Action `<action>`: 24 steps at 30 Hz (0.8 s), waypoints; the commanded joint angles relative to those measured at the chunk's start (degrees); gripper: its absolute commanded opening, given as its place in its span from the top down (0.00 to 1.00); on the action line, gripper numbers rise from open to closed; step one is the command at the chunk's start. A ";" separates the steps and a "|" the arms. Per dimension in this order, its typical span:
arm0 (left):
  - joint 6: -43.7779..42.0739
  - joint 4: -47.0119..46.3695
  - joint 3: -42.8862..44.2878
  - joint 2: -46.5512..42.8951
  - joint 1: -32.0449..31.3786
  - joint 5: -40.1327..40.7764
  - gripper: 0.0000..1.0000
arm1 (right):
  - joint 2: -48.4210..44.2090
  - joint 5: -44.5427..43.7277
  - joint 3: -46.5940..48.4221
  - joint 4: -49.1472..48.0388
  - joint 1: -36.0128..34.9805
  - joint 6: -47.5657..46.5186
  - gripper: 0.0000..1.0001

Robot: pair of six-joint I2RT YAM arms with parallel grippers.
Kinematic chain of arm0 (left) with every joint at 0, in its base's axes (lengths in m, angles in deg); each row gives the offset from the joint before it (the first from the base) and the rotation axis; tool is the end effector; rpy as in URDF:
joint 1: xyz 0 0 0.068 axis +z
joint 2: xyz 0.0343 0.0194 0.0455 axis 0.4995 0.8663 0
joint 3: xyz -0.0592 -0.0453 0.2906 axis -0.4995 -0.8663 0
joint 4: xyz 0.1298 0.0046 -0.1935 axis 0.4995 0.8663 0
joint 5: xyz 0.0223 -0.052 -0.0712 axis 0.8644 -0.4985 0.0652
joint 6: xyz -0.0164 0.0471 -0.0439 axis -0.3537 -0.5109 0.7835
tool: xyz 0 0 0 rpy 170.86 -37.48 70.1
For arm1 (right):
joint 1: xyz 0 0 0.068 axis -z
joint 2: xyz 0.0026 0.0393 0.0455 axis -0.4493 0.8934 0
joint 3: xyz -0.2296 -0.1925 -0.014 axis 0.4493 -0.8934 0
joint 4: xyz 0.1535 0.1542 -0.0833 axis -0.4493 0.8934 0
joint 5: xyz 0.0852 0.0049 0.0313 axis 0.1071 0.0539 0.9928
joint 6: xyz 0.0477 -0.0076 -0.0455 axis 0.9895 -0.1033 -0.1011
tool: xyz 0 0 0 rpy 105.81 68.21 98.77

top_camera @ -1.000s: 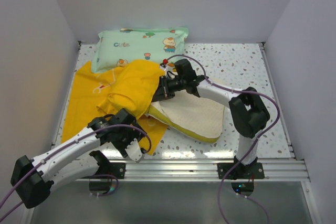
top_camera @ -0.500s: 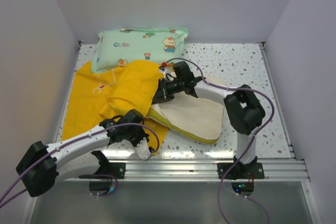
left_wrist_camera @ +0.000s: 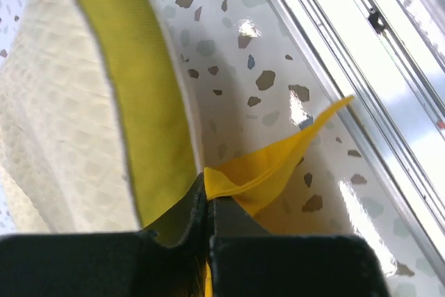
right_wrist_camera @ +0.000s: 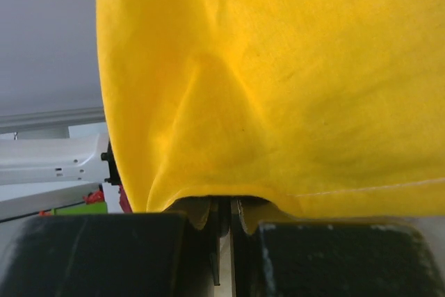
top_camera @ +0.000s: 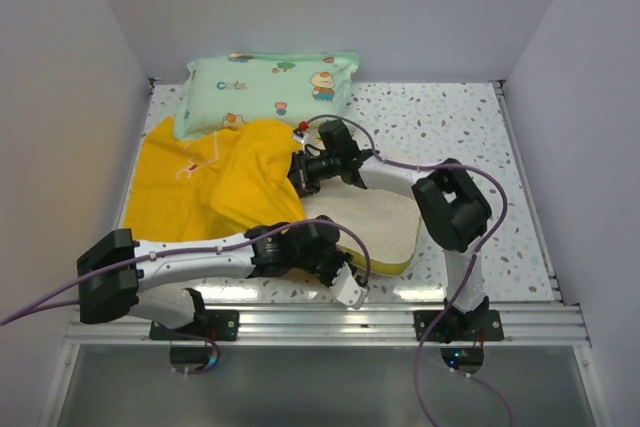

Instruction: Put the pillow into the pillowcase

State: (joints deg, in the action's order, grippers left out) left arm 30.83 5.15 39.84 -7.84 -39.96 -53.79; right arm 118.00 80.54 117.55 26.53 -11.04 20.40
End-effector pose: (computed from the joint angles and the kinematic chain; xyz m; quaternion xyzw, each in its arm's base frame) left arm 0.0758 -0.2485 0.2624 0.8275 0.3850 -0.1785 0.3676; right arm 0.3247 0.3008 0.2318 -0.1392 0.8166 0.5538 0.0842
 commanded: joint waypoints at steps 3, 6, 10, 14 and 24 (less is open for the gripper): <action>12.26 -15.78 4.15 0.99 -2.40 -4.77 1.00 | 3.94 -7.29 -1.14 -9.79 -0.41 1.09 1.00; 15.60 -14.64 4.94 -2.43 -2.40 -3.64 0.87 | 3.06 -6.68 -6.41 -11.11 -0.50 0.30 1.00; 21.84 -1.20 11.87 -7.96 -1.97 0.14 0.39 | 0.17 -6.24 -11.17 -10.84 -0.50 -0.94 1.00; 30.98 6.44 14.87 -14.21 10.02 0.41 0.29 | -2.65 -4.49 -13.73 -11.90 -1.11 -1.20 1.00; 45.75 11.74 21.91 -12.99 43.64 -3.10 0.27 | -16.63 -20.85 1.00 35.43 2.40 -38.05 0.25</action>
State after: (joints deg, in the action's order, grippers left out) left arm 69.32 13.91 59.64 -22.36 -1.01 -53.97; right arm 106.63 72.76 110.60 40.63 -10.62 1.80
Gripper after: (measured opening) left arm 0.731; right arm 0.732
